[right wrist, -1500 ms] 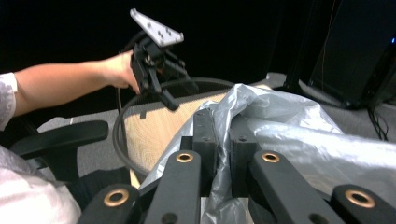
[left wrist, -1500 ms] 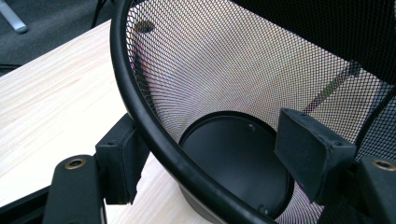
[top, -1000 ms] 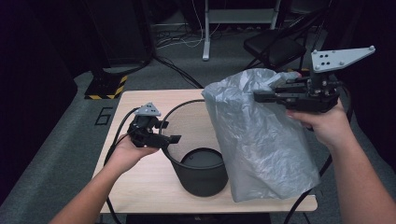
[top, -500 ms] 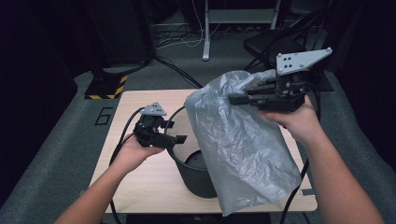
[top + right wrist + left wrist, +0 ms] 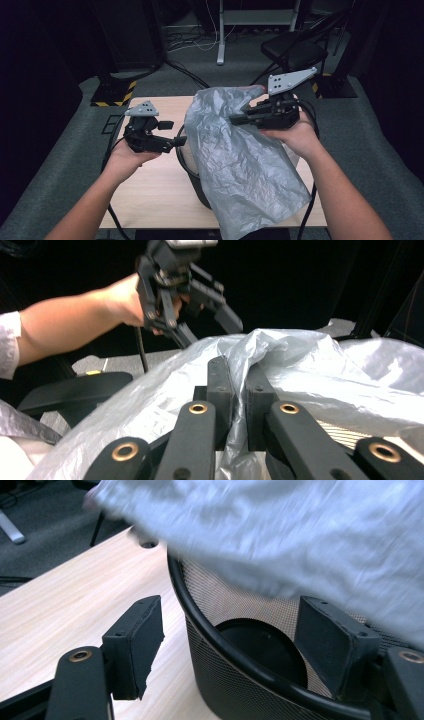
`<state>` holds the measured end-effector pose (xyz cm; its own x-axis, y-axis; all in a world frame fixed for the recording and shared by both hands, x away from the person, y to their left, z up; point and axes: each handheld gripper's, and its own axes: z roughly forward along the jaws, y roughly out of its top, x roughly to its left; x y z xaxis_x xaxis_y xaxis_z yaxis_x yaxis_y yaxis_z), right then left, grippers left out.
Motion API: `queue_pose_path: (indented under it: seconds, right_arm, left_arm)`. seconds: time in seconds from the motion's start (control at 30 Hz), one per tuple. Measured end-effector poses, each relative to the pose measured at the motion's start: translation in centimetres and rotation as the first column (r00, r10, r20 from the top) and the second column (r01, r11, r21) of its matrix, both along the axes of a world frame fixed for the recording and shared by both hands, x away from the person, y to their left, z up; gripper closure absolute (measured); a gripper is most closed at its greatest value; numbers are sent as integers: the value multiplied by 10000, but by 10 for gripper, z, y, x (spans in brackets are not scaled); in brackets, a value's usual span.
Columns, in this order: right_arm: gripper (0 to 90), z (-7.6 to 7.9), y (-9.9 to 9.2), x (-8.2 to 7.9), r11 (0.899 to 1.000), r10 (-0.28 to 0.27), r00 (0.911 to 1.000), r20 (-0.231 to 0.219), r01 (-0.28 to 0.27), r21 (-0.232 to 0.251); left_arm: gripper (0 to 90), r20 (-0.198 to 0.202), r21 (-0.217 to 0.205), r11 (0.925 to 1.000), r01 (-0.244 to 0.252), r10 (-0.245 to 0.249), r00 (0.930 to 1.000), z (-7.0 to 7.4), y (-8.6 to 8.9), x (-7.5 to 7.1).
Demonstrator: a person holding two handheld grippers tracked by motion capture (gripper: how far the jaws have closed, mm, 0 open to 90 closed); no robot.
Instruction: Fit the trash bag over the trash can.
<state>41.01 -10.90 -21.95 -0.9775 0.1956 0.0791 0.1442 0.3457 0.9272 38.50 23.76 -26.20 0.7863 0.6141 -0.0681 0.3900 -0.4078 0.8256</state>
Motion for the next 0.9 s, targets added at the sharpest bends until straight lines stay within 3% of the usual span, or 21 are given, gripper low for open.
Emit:
queue_pose_path:
  seconds: [0.2,0.53,0.73,0.9]
  right_arm:
    - [846,-11,14,4,9997,125,9998,-127,-128,-195]
    - [846,-23,13,8,9997,20,9995,-302,-27,-245]
    - [846,-26,21,11,9996,68,9992,-392,-79,-278]
    - [846,-29,27,12,9991,80,9991,-412,-97,-415]
  left_arm:
    - [269,249,84,10000,10,-12,9997,10,4,-5]
    - [275,447,-127,9996,-252,257,9987,23,21,-11]
    - [260,362,-209,9995,220,-212,9991,21,8,-11]
    - [243,-4,17,9987,507,-507,9987,5,-11,0]
